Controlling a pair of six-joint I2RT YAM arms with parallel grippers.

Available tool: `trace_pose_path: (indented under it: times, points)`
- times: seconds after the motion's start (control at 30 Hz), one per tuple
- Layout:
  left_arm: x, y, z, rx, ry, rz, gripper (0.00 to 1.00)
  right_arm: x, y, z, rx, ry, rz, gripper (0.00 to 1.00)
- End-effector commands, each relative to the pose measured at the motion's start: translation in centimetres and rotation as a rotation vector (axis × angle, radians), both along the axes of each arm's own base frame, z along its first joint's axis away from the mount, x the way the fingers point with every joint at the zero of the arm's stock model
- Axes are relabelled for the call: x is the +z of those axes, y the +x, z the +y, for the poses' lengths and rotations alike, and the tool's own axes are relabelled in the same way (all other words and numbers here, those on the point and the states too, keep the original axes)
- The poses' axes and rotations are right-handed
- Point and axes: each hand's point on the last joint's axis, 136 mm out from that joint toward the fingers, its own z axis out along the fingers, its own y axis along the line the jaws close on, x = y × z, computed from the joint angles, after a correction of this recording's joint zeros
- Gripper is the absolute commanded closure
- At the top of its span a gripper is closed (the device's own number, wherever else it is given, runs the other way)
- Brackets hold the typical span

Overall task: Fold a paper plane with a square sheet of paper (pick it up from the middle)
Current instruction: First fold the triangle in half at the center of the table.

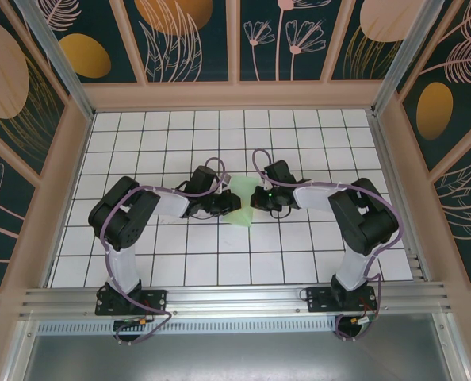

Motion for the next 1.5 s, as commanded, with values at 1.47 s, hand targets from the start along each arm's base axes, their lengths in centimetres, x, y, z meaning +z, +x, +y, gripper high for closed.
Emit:
trace_pose_path:
  times: [1.47]
  points:
    - [-3.7, 0.0, 2.1, 0.067, 0.173, 0.056, 0.88, 2.3, -0.6, 1.6, 0.071, 0.073, -0.027, 0.90]
